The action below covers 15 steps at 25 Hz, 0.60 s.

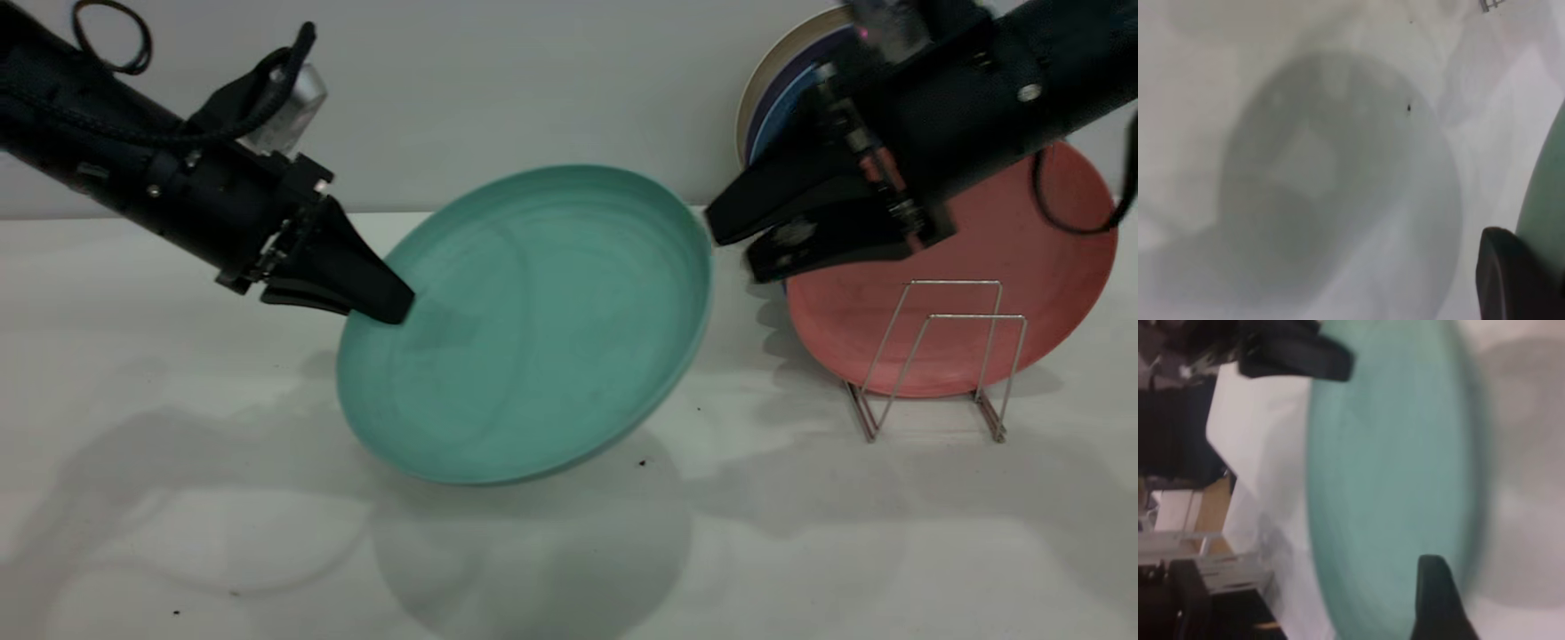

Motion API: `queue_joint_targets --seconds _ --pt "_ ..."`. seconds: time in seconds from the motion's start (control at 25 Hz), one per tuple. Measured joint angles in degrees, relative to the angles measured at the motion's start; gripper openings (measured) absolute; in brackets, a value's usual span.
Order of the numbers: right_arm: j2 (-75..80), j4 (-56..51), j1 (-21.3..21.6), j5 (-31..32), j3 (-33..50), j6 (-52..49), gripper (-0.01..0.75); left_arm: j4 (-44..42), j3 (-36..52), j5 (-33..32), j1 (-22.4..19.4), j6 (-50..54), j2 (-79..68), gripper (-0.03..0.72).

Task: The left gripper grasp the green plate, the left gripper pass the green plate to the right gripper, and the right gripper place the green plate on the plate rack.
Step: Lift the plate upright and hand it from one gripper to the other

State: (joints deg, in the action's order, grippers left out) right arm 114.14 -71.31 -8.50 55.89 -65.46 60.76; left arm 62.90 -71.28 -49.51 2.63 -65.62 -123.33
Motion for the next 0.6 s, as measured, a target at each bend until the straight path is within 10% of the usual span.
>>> queue_joint_targets --seconds 0.28,0.6 --pt "0.0 -0.6 -3.6 -4.1 0.0 -0.2 0.468 1.6 0.0 0.6 2.3 -0.8 0.0 0.014" --pt "0.1 0.5 -3.5 -6.1 0.0 -1.1 0.117 2.7 0.0 -0.5 2.7 -0.8 0.0 0.094"
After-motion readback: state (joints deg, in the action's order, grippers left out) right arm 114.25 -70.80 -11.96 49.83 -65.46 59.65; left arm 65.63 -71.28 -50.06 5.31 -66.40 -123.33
